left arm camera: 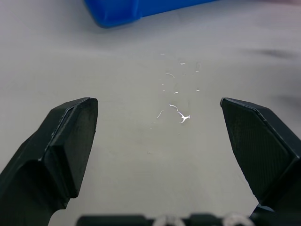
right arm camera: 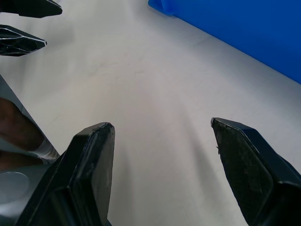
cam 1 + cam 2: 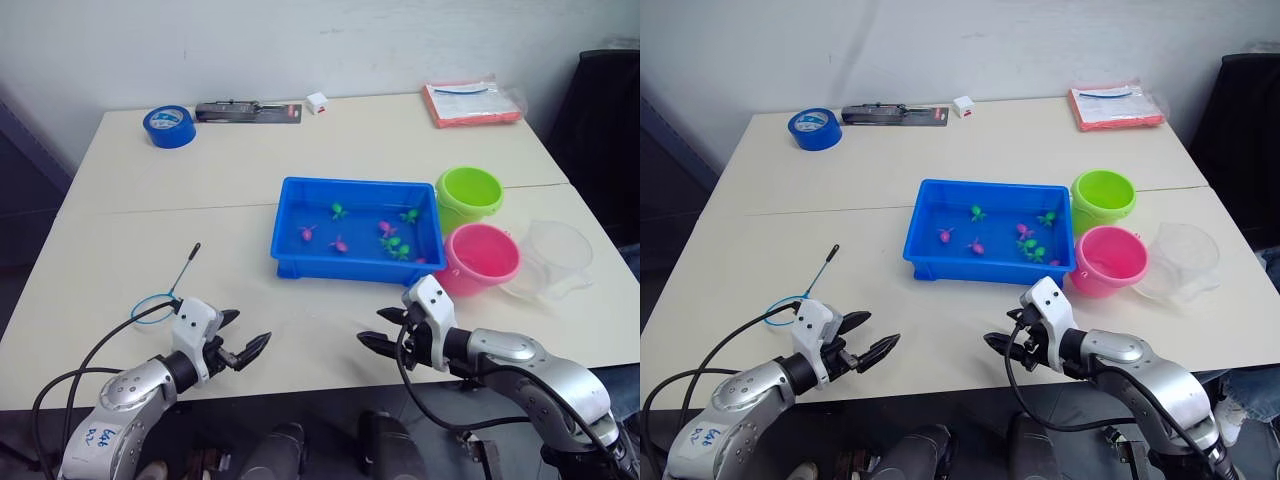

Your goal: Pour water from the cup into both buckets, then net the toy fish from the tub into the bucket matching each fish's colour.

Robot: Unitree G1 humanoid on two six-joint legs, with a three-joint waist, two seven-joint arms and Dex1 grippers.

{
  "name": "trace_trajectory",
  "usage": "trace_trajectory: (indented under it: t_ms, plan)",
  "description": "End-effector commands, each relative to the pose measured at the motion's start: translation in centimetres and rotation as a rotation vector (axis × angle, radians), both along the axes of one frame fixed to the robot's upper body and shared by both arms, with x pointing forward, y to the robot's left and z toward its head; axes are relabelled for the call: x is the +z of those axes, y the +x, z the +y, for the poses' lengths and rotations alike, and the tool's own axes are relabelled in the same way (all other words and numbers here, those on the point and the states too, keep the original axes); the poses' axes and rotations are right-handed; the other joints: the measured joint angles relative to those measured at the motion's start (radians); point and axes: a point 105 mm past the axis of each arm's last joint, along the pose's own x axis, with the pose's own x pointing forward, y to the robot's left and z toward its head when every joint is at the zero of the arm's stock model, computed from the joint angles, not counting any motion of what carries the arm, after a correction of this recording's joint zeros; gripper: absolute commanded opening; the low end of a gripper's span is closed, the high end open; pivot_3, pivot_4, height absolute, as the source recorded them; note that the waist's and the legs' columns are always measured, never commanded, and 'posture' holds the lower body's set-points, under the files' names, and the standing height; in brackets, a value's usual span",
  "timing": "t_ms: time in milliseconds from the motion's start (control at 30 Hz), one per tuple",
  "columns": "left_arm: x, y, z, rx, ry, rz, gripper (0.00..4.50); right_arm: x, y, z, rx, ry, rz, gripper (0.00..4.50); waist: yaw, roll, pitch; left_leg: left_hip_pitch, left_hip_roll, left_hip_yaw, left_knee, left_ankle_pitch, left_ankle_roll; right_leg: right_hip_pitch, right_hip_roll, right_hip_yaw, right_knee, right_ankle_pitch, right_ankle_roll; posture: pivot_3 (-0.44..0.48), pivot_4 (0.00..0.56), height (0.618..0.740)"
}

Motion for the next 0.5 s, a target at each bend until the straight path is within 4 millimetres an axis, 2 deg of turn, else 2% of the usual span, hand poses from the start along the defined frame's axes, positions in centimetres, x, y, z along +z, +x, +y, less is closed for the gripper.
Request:
trace_trajectory:
  t_ms: [33, 133, 500]
  plan:
    - [1.08, 0.21, -0.35, -0.023, 0.006, -0.056, 4.48, 0.84, -0.34, 0.37, 0.028, 0.023, -0.025, 4.50, 0.000, 0.000, 0.000, 0.000, 0.000, 0.000, 0.000, 0.000, 0.000, 0.000, 0.000, 0.000, 0.000, 0.000, 0.000, 0.000, 0.150, 0.740]
    - [1.77, 0.49, -0.48, -0.031, -0.026, -0.076, 4.48, 0.86, -0.36, 0.33, 0.031, 0.030, -0.022, 4.50, 0.001, 0.000, 0.000, 0.000, 0.000, 0.000, 0.000, 0.000, 0.000, 0.000, 0.000, 0.000, 0.000, 0.000, 0.000, 0.000, 0.150, 0.740]
    - [2.04, 0.73, -0.18, -0.061, 0.012, -0.085, 4.48, 0.82, -0.08, 0.18, 0.011, 0.035, -0.026, 4.50, 0.000, 0.000, 0.000, 0.000, 0.000, 0.000, 0.000, 0.000, 0.000, 0.000, 0.000, 0.000, 0.000, 0.000, 0.000, 0.000, 0.150, 0.740]
